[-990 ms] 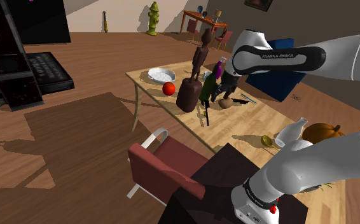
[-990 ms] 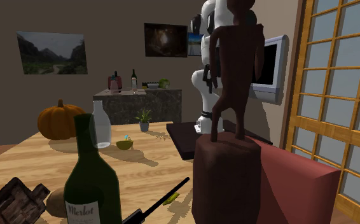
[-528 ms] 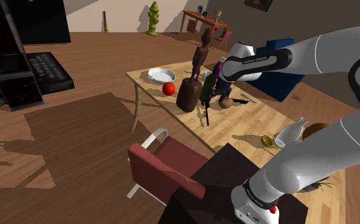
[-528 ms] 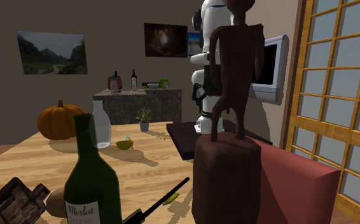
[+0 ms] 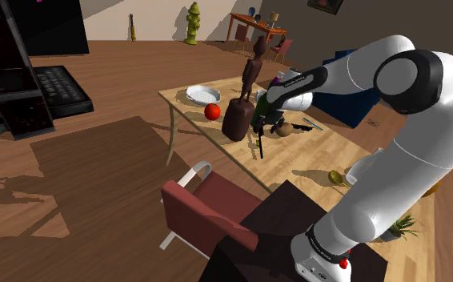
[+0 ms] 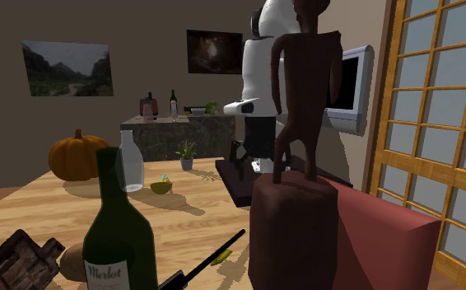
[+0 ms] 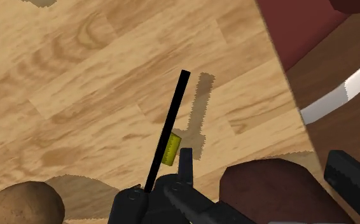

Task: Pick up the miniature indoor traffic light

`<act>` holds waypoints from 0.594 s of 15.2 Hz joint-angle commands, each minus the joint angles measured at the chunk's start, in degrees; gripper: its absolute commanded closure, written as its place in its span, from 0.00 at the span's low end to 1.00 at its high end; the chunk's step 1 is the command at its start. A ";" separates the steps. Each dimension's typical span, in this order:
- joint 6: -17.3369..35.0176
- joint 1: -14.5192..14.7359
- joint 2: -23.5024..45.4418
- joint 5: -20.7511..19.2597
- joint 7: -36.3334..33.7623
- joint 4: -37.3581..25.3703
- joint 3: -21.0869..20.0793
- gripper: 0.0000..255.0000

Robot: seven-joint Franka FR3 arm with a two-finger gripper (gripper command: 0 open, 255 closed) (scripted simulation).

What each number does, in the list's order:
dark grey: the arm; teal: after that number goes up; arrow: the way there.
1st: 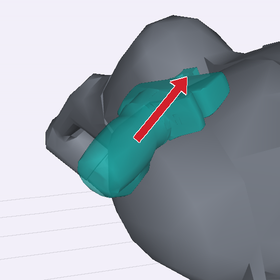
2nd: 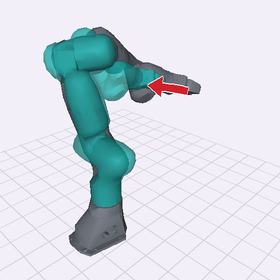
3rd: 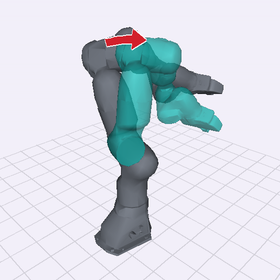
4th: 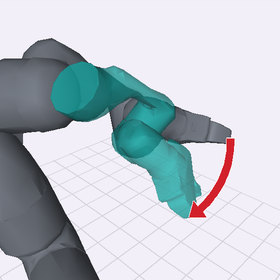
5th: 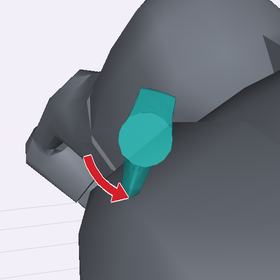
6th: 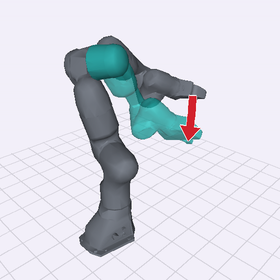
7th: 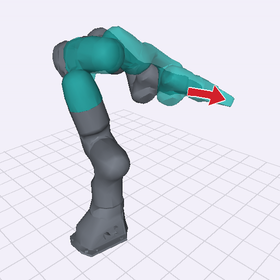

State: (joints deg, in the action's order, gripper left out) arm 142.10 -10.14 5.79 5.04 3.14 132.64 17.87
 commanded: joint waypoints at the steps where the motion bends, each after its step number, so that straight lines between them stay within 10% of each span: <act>1: 1.98 -0.84 4.24 2.81 1.02 -2.32 0.08 0.00; 9: 6.82 -7.31 21.34 13.31 4.98 -14.56 -2.25 0.00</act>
State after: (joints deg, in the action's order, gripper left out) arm 148.48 -16.42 24.99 17.09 7.60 119.77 15.99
